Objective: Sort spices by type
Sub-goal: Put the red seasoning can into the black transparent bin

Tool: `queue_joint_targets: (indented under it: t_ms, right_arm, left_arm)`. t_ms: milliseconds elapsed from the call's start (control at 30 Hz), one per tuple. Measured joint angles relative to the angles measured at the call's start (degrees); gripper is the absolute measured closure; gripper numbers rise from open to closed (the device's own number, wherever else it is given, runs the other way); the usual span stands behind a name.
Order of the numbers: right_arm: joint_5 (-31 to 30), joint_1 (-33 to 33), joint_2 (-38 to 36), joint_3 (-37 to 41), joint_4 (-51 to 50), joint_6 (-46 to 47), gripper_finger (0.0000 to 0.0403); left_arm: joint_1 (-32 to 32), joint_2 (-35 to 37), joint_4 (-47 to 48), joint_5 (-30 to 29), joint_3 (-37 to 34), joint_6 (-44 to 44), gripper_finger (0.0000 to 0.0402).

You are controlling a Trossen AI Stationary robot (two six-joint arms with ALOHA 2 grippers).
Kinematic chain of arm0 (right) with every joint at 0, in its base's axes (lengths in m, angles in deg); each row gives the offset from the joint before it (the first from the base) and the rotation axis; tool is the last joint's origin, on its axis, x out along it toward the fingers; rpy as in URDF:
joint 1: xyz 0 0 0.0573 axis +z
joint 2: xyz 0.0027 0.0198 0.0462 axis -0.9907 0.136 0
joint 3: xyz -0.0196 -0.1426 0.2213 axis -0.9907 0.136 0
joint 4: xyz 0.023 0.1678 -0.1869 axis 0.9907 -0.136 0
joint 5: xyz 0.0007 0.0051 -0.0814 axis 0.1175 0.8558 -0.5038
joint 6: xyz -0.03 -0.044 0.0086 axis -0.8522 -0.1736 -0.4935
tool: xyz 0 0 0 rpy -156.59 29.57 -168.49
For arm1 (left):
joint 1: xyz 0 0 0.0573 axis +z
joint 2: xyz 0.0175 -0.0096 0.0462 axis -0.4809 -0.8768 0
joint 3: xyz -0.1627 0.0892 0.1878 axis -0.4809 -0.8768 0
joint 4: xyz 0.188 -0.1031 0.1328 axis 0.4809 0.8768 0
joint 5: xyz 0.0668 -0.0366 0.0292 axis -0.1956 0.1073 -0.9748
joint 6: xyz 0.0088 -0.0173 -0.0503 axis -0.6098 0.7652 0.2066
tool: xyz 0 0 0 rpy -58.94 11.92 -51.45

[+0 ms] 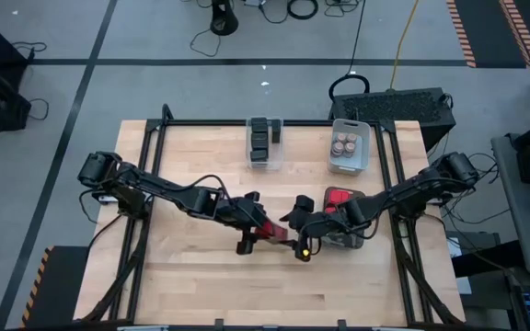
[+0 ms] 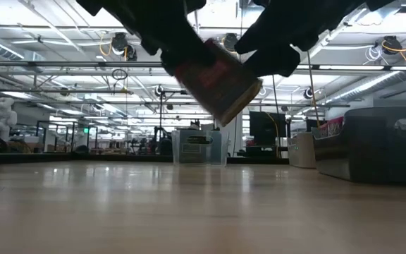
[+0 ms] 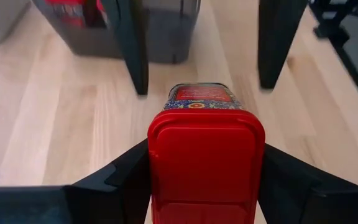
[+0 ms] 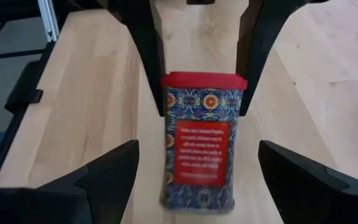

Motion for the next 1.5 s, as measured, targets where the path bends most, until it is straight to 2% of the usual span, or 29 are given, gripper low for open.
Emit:
queue_joint_targets:
  t_ms: [200, 367, 533, 767, 1067, 1233, 1400, 1500]
  right_arm:
    - [-0.1, -0.9, 0.0, 0.0, 0.0, -0.6, 0.0091]
    - [-0.2, -1.1, 0.0, 0.0, -0.1, -1.0, 0.0098]
    - [-0.2, -1.1, 0.0, 0.0, -0.2, -1.1, 0.0145]
    - [-0.1, -1.1, 0.0, 0.0, -0.4, -1.7, 0.0249]
    - [-0.2, -1.1, -0.5, 0.0, -0.7, -4.1, 0.0256]
    - [-0.5, -0.8, -6.2, -0.1, -7.4, -6.2, 0.0251]
    - [-1.1, 0.6, -16.2, 0.0, -18.6, -3.5, 0.0252]
    - [-4.7, 2.8, -22.3, 0.0, -27.7, 2.2, 0.0254]
  left_arm:
    - [0.0, 0.0, -4.6, -0.1, 0.0, -0.2, 0.0169]
    - [0.2, 0.0, -4.7, 0.2, 0.0, -0.2, 0.0169]
    - [0.8, 0.0, -4.7, 0.3, 0.0, -0.1, 0.0169]
    - [1.5, 0.0, -4.5, 0.0, 0.0, -0.4, 0.0164]
    - [1.5, 0.1, -4.2, 3.3, 0.0, 0.0, 0.0097]
    - [2.3, 3.4, 0.2, 2.6, 0.0, -0.4, 0.0076]
    - [3.4, 8.4, 8.3, -3.3, 0.0, -1.7, 0.0076]
    - [3.8, 11.2, 11.7, -7.0, 0.0, -2.9, 0.0076]
